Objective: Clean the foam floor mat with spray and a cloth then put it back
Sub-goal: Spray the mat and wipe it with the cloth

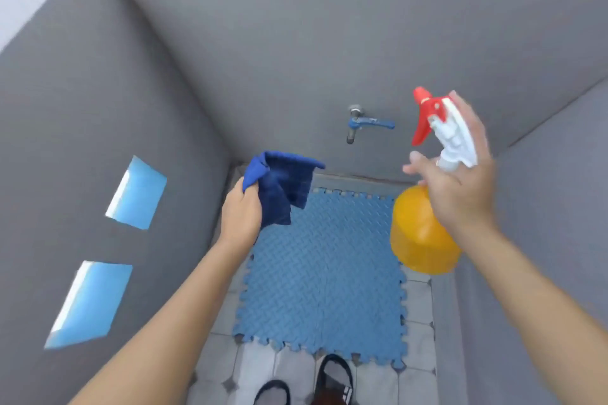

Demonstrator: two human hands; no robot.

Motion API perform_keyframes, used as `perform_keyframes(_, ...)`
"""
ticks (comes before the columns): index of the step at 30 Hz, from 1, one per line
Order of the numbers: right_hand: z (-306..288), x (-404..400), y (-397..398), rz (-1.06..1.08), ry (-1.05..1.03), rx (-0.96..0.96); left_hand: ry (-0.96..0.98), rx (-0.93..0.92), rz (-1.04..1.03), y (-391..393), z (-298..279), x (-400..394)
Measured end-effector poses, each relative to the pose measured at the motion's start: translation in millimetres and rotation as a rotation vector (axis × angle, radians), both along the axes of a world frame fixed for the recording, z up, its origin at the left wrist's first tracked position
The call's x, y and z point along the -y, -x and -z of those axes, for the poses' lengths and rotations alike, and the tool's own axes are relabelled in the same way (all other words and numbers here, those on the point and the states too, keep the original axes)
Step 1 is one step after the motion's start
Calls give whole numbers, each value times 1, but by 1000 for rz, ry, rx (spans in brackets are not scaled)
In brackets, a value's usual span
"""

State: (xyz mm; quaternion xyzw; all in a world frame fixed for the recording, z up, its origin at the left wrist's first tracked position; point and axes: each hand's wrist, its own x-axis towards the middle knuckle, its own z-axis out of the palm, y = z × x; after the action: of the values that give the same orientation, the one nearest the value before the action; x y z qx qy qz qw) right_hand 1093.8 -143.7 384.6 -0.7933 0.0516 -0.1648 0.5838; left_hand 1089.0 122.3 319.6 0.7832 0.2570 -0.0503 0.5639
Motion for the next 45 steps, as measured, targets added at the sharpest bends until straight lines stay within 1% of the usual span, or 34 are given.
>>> perform_keyframes(1, 31, -7, 17, -28, -74, -153, 5, -83, -11, 16, 23, -10)
perform_keyframes(2, 60, -15, 36, -39, -85, -303, 6, -153, -26, 32, 46, -19)
perform_keyframes(3, 88, -22, 56, -51, -56, -430, 7, -204, -42, 48, 67, -28)
perform_keyframes(5, 140, -36, 93, -74, 33, -623, -5, -261, -72, 77, 101, -43)
perform_keyframes(8, 198, -60, 142, -60, 23, -768, -75, -347, -52, 114, 141, -59)
perform_keyframes(10, 226, -73, 165, -58, 10, -847, -80, -401, -48, 131, 158, -67)
perform_keyframes(12, 245, -82, 183, -93, 24, -917, -91, -437, -34, 142, 169, -74)
perform_keyframes(15, 259, -88, 197, -116, 14, -980, -116, -482, 3, 150, 177, -82)
perform_keyframes(19, 277, -86, 195, -72, 43, -978, -216, -444, 65, 147, 191, -87)
perform_keyframes(23, 316, -88, 188, -125, 136, -921, -311, -410, 109, 133, 230, -86)
perform_keyframes(26, 356, -83, 171, -162, 146, -874, -356, -350, 87, 114, 273, -77)
perform_keyframes(28, 386, -78, 163, -147, 151, -834, -367, -279, 64, 103, 312, -71)
perform_keyframes(29, 402, -74, 158, -133, 145, -802, -380, -230, 83, 100, 334, -68)
perform_keyframes(31, 431, -69, 146, -103, 158, -732, -459, -134, 236, 98, 381, -66)
perform_keyframes(33, 457, -70, 131, -87, 188, -676, -624, -86, 510, 103, 428, -68)
perform_keyframes(35, 482, -73, 119, -85, 213, -642, -833, -108, 773, 115, 469, -71)
perform_keyframes(37, 505, -79, 110, -87, 241, -600, -949, -151, 937, 129, 500, -75)
perform_keyframes(39, 525, -87, 100, -99, 292, -566, -1004, -162, 1047, 142, 528, -81)
perform_keyframes(41, 540, -94, 88, -114, 390, -549, -1010, -146, 1121, 152, 556, -87)
perform_keyframes(43, 548, -99, 74, -152, 464, -564, -989, -90, 1111, 162, 581, -87)
perform_keyframes(45, 553, -102, 63, -204, 487, -590, -984, -4, 1049, 170, 602, -82)
